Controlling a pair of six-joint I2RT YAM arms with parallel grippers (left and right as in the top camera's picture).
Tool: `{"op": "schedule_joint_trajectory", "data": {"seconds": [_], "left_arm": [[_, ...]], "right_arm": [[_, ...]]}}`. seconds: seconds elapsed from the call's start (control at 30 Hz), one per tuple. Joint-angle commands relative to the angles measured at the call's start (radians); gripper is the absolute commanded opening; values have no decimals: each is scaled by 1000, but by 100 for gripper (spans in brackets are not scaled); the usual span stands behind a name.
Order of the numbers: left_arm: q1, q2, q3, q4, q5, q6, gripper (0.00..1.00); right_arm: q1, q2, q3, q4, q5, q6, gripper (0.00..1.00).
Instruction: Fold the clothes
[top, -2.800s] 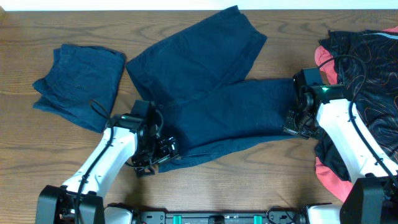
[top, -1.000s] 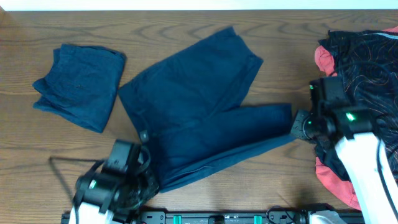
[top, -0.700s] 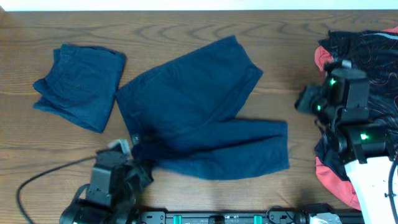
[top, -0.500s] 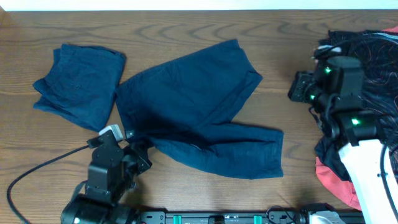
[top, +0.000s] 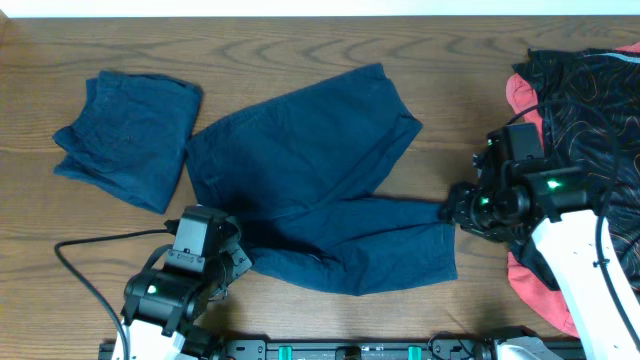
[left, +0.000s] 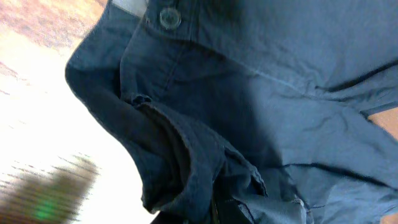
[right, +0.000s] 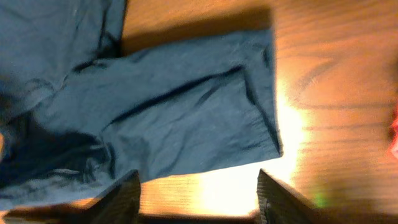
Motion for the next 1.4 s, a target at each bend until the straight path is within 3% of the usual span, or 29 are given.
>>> {"op": "schedule_joint_trajectory", "data": {"seconds": [0.0,0.07,0.13,0.23,0.37,0.6,1.0,1.07,1.2,1.37], "left_arm": [[1,19,3,-5,32,-13,5],[1,21,3,-5,32,-13,6],[1,20,3,-5,32,-13,6],[1,21,3,-5,32,-12,6],[1,21,3,-6,32,-12,6],[1,21,3,-11,32,-12,6],[1,21,3,-14,32,-12,6],[1,21,3,-16,32,-12,6],[1,21,3,-17,32,-12,6],[1,21,3,-16,32,-13,6]], "right_arm": [[50,3,-25,25,-39,254,58],[84,3,-58,61,11,382,53],[121,3,-108,105,95,535,39],[172,3,-208,223,162,719,40],[189,3,-340,411,218,805,48],[179,20,-434,549,218,808,65],[179,195,-442,655,222,835,59],[179,219,-442,657,218,842,48],[179,233,-442,650,207,841,3],[179,216,-439,637,196,823,1]]}}
